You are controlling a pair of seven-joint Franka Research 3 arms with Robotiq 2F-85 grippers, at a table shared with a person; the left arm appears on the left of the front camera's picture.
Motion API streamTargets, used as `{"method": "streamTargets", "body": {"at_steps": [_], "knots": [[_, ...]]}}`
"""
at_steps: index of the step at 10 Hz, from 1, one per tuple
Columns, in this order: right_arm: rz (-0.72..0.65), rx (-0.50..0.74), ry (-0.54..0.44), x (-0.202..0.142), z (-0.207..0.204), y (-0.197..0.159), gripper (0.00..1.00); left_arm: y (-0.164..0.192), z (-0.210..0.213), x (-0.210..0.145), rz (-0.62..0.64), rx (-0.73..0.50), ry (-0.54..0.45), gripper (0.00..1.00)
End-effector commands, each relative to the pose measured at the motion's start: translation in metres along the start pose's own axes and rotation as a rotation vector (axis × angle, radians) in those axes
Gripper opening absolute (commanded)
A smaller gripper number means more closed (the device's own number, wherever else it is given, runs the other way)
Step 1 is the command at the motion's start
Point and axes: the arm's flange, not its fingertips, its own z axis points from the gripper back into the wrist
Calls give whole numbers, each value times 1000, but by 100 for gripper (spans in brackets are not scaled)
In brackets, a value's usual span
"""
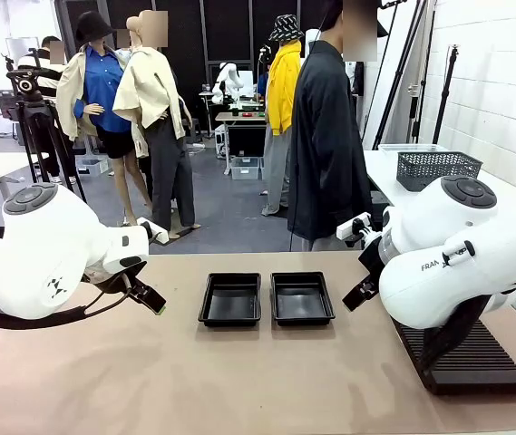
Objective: Inspect and transfer BCBs to ESD trays.
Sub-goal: Pick up the Blank PCB from the PCB Rack and place it in the left ESD tray.
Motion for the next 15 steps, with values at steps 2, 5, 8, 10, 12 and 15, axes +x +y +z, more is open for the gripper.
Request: {"method": "streamTargets", "body": {"at_steps": [2, 5, 8, 10, 12, 15], "knots": [[0, 0, 0, 0, 0, 0, 100, 0, 0, 0, 0, 0, 0, 100], [0, 0, 0, 0, 0, 0, 100, 0, 0, 0, 0, 0, 0, 100], [0, 0, 0, 0, 0, 0, 100, 0, 0, 0, 0, 0, 0, 100], [0, 0, 0, 0, 0, 0, 100, 0, 0, 0, 0, 0, 0, 100], [0, 0, 0, 0, 0, 0, 100, 0, 0, 0, 0, 0, 0, 100], [-4, 25, 20, 10, 14, -9, 100, 20, 23, 15, 57, -88, -11, 100]]}}
